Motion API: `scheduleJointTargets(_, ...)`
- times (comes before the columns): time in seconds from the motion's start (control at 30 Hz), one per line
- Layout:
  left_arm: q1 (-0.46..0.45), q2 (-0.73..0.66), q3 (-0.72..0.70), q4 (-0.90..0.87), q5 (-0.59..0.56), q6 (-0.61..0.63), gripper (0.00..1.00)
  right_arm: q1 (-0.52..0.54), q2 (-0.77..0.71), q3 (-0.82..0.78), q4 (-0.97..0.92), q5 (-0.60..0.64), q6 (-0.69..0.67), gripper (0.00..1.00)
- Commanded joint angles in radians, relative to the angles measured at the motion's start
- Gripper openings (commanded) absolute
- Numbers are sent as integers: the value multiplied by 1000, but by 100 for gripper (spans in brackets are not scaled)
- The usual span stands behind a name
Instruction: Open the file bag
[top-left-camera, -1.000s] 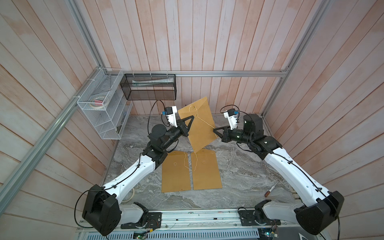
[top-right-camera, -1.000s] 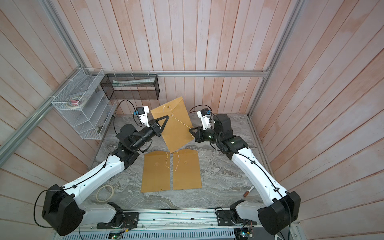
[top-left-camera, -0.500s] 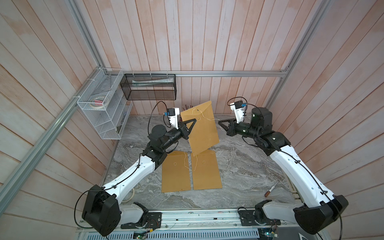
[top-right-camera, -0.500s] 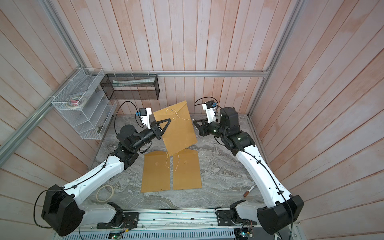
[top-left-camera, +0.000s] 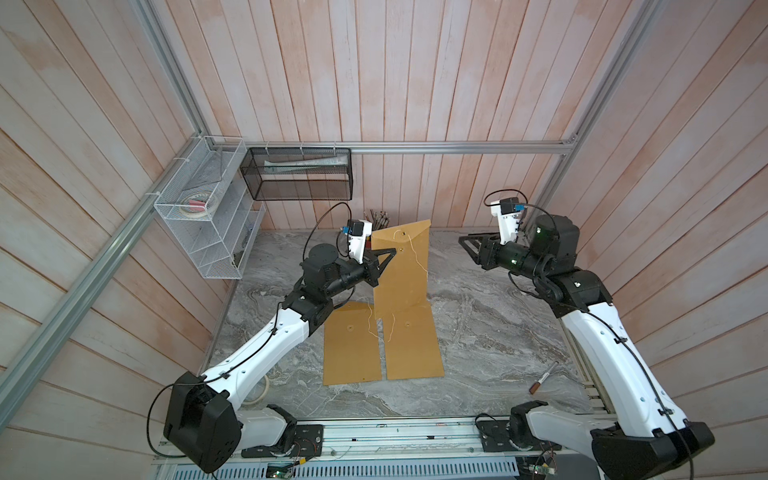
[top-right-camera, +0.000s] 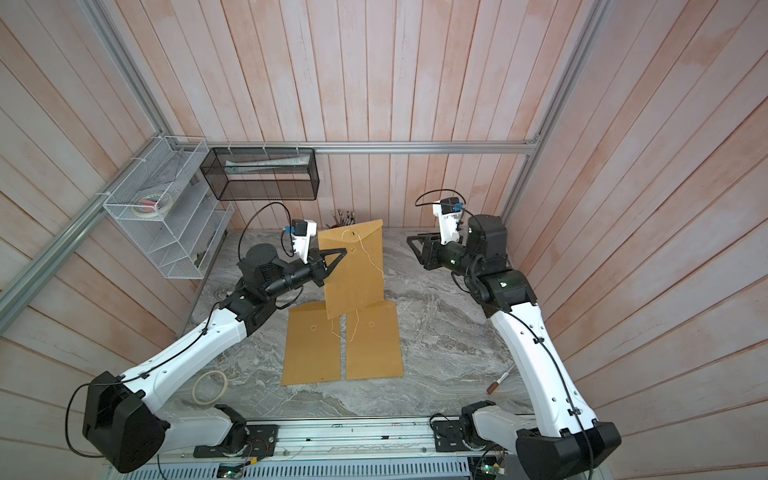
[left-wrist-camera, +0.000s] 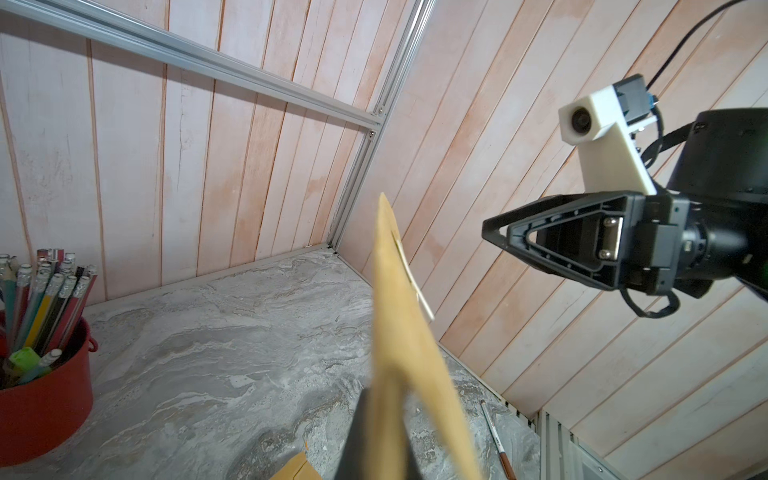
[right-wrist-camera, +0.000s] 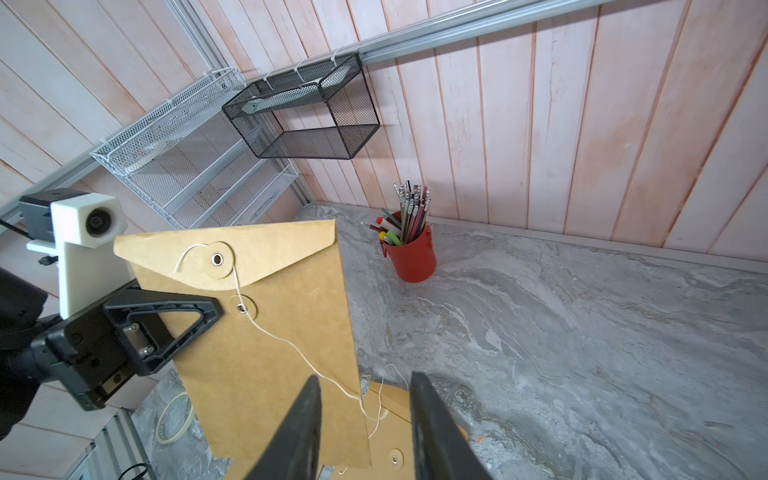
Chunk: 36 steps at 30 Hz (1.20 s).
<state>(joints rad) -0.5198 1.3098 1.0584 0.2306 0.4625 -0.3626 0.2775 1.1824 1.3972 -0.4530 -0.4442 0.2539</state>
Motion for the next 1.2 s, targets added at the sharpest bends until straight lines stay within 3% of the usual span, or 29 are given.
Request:
scheduleJointTargets(0.0, 7, -36, 40, -69, -24, 89, 0, -19, -4, 29, -54, 16, -27, 40)
scheduleJointTargets(0.17, 9, -43, 57, -80, -4, 94, 0, -26, -12, 13, -37, -6, -27, 46)
scheduleJointTargets(0.57, 5, 2, -2, 153, 216, -125, 0, -19, 26, -112, 187, -219, 62, 50)
scheduleJointTargets(1.17, -32, 26, -20, 193, 243, -159, 0, 25, 51, -146, 289, -259, 102, 49)
